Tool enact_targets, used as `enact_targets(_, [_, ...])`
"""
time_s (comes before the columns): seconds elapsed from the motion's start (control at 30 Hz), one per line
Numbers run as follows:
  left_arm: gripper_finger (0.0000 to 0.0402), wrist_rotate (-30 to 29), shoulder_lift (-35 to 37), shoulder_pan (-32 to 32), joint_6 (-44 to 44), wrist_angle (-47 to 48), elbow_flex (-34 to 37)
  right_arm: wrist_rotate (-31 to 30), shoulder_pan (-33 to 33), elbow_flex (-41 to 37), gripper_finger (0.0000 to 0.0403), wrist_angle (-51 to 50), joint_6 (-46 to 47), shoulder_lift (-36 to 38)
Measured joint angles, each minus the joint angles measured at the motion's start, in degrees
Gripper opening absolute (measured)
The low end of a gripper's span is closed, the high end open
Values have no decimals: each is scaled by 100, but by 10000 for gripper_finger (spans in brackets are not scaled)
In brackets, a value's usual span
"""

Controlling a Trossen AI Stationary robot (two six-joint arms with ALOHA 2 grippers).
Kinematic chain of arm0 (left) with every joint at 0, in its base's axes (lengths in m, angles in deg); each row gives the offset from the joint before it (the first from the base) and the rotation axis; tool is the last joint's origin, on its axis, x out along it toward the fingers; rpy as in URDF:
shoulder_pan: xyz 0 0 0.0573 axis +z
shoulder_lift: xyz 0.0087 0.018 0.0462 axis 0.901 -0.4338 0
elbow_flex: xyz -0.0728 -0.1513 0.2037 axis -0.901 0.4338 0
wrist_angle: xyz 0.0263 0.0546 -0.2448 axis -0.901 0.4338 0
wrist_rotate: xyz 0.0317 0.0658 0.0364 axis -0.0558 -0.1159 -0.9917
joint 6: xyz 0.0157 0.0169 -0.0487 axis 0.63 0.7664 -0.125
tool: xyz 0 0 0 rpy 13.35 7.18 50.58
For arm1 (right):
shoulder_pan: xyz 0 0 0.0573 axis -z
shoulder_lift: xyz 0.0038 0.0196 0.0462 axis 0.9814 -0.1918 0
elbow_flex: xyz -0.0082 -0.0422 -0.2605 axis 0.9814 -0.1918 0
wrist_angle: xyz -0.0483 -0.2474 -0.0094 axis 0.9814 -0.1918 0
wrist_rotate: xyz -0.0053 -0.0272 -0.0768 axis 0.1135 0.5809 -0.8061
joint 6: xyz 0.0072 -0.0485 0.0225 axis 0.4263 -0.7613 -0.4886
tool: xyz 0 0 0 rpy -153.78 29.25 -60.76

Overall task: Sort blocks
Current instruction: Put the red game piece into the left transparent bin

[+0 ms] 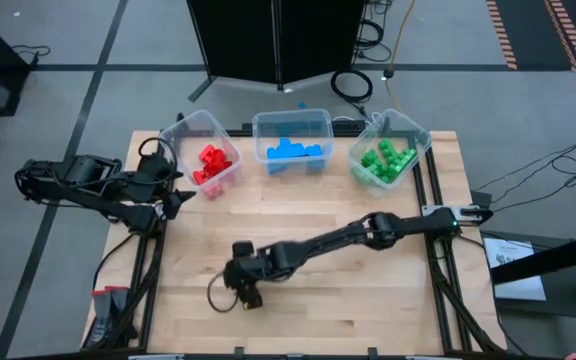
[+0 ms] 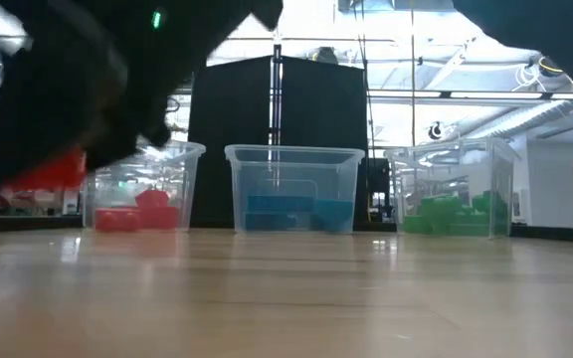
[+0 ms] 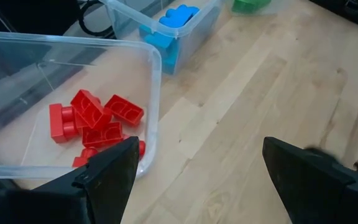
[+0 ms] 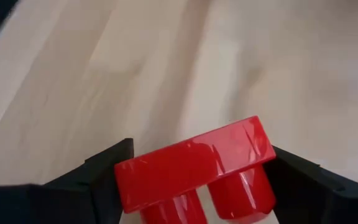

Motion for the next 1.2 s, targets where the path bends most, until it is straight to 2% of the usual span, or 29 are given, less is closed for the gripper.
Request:
enact_targets(0.23, [336,-57,2,-1,0,8,0,-535,654,21,295,-219,-790,897])
enact_targets(0.47, [336,-167,-2,-1,0,5,0,-863,1591,31,295,182,-1063,1539])
enact_targets(0.77, [336,-282,-3,-1,-46,-20,0,-814,2419,21,295,1528,-914,1437])
enact_targets(0.97, [336,-321,-2,1,-59,-46,0,-826,2721,23,295,2973,-634,1095])
enact_targets(1.2, [336,-442,-2,1,-57,-48,0,-815,2908,28,295,3465,117,644])
